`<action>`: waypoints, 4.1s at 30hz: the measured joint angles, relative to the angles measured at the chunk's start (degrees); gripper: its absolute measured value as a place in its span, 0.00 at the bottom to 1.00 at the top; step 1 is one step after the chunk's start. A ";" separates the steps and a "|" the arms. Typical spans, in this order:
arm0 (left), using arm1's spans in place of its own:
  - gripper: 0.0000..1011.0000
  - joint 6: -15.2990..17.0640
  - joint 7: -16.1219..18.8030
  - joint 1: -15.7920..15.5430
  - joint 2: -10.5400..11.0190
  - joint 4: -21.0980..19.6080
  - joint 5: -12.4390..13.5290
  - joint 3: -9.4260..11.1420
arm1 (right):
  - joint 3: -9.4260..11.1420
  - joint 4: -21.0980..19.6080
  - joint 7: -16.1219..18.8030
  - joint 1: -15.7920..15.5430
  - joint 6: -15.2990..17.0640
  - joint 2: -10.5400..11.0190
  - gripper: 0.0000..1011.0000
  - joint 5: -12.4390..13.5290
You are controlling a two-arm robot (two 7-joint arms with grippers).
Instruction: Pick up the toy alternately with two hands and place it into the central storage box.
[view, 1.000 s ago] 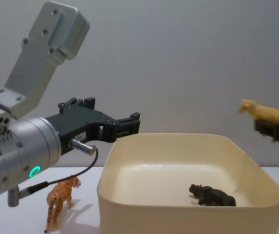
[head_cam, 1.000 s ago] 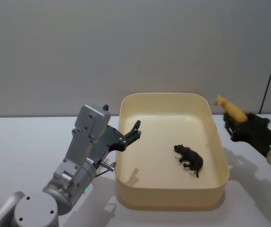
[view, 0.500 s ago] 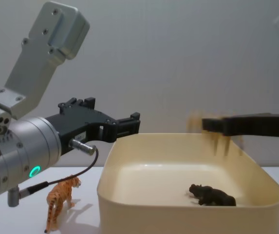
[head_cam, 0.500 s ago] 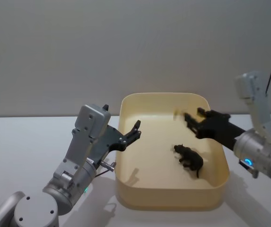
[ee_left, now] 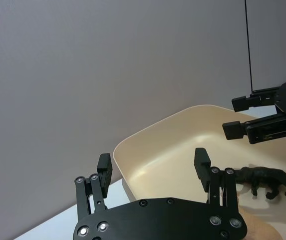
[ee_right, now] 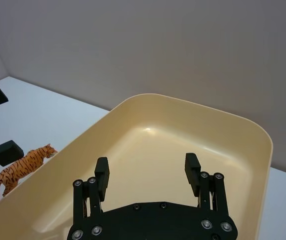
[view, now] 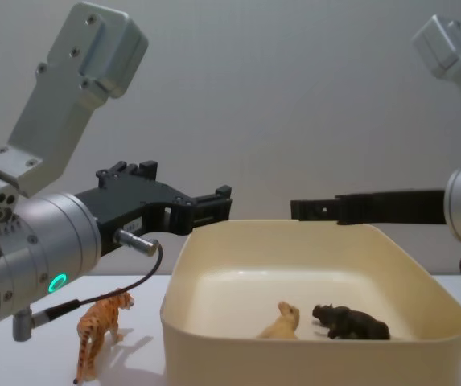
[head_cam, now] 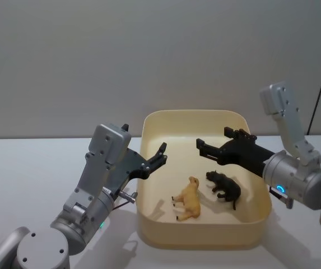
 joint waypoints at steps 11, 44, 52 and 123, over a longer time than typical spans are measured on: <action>0.99 0.00 0.00 0.00 0.00 0.00 0.00 0.00 | 2.28 -2.76 -1.90 -1.92 -1.18 2.52 0.99 2.29; 0.99 5.80 2.40 3.26 2.77 -4.89 -2.72 -0.88 | 7.39 -10.60 -6.29 -7.89 -1.27 8.22 0.99 9.16; 0.99 11.74 5.60 6.35 5.48 -9.42 -6.43 -1.87 | 7.59 -10.93 -6.43 -8.13 -1.25 8.42 0.99 9.45; 0.59 21.48 -1.48 1.65 2.69 4.38 -13.47 -5.99 | 7.78 -11.23 -6.60 -8.36 -1.26 8.66 0.99 9.71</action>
